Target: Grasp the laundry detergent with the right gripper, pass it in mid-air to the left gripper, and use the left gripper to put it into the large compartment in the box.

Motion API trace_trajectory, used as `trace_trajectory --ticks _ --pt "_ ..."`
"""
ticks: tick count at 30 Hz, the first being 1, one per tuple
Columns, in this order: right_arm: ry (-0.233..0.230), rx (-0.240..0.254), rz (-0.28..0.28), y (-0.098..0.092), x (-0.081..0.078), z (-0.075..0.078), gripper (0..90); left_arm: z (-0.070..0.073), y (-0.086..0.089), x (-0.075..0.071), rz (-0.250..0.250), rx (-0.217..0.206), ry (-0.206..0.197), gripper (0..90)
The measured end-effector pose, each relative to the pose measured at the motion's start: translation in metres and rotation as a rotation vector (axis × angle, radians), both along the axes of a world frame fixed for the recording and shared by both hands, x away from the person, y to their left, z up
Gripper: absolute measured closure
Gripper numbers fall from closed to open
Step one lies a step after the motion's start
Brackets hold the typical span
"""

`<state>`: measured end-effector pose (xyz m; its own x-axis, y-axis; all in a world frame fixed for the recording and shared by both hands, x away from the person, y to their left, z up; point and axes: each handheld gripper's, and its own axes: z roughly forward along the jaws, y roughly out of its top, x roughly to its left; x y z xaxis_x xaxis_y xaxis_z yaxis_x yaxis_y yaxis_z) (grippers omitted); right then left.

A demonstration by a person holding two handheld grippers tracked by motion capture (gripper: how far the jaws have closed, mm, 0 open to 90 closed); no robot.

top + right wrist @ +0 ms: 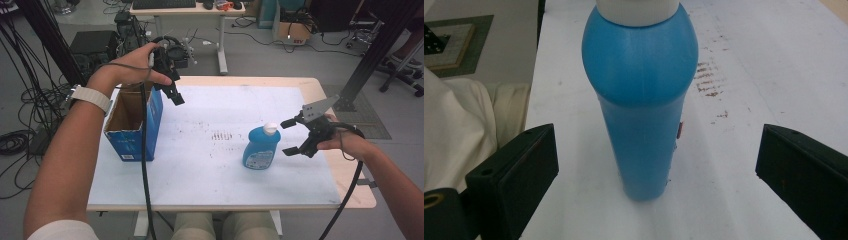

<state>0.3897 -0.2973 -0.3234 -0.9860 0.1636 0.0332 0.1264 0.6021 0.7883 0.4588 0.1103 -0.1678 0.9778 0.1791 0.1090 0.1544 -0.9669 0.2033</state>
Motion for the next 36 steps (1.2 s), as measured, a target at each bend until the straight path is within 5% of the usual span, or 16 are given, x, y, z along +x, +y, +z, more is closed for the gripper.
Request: trace_trajectory --ticks 36 --pt "0.017 0.053 -0.024 -0.004 -0.004 -0.021 3.7 -0.001 -0.001 0.001 0.001 -0.003 0.004 10.0"
